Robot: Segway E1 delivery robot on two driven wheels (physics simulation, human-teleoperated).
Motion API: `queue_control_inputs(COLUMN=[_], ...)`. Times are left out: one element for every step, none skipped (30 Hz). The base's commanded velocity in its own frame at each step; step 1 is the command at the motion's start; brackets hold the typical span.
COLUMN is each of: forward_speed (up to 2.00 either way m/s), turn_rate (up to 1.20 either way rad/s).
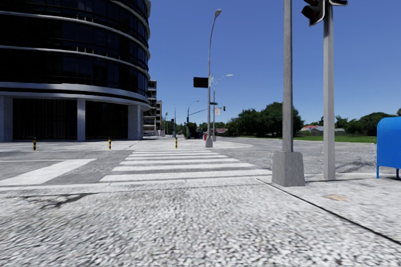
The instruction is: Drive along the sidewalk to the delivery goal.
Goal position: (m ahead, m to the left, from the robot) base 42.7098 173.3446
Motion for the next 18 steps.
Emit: queue_control_inputs(forward_speed=[2.00,2.00,2.00,2.00,2.00,2.00,2.00,2.00,2.00,2.00,2.00,2.00,2.00,2.00,2.00,2.00,2.00,2.00], turn_rate=[0.29,0.29,0.29,0.29,0.29,0.29,0.29,0.29,0.29,0.29,0.29,0.21,0.21,0.11,0.08,0.08,0.08,0.12])
